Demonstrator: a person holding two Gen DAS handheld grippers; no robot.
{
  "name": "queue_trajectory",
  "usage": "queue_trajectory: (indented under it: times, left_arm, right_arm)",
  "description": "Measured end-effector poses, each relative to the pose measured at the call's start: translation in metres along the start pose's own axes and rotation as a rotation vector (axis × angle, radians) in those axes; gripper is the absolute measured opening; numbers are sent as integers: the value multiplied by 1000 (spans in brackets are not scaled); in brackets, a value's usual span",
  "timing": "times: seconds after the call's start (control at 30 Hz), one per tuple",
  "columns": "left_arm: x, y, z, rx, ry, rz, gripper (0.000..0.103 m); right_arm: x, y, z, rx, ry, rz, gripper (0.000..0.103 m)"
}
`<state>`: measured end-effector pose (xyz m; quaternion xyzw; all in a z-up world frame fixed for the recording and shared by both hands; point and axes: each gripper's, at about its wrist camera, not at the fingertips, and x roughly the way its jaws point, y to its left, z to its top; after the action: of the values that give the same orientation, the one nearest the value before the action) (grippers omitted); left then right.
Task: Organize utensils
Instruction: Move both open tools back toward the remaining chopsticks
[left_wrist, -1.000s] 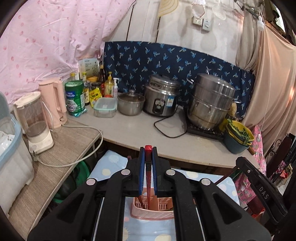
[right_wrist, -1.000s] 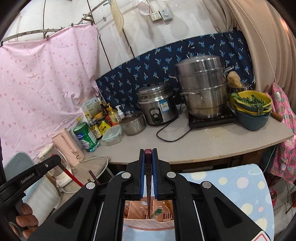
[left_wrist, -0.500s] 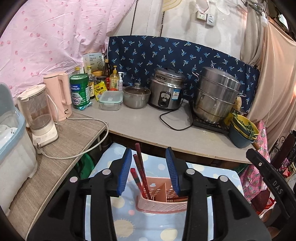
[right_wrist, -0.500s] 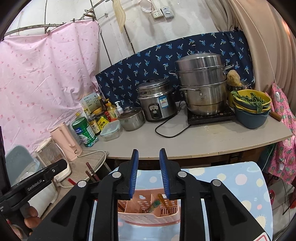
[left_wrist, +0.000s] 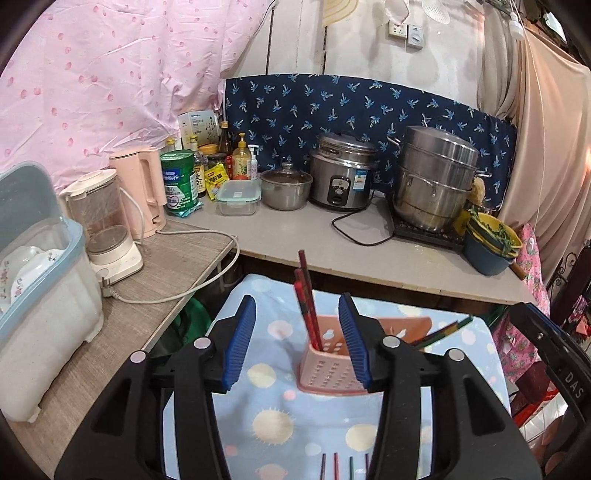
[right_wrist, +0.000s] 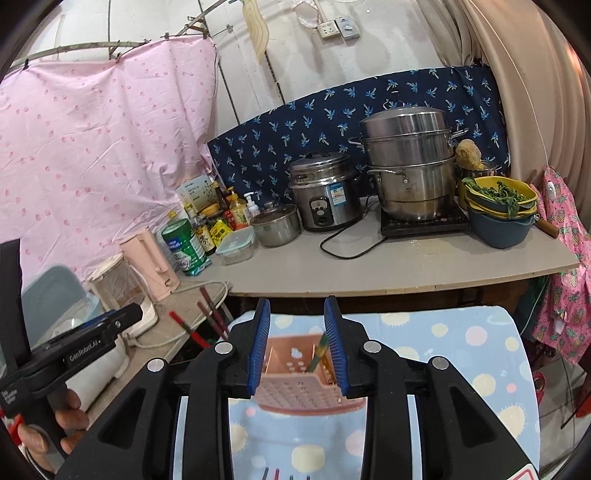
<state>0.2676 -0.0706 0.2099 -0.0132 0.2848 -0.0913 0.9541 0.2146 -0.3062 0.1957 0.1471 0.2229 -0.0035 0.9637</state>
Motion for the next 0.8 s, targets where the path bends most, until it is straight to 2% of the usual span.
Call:
queue_trajectory:
  times: [0.47, 0.8]
  left_arm:
    - [-42, 8, -57, 49, 25, 13, 44]
    - [-51, 12, -108, 59, 97, 21, 44]
  right_arm:
    - [-56, 21, -68, -66, 41, 33, 30]
    - [-84, 27, -112, -78, 78, 34, 30]
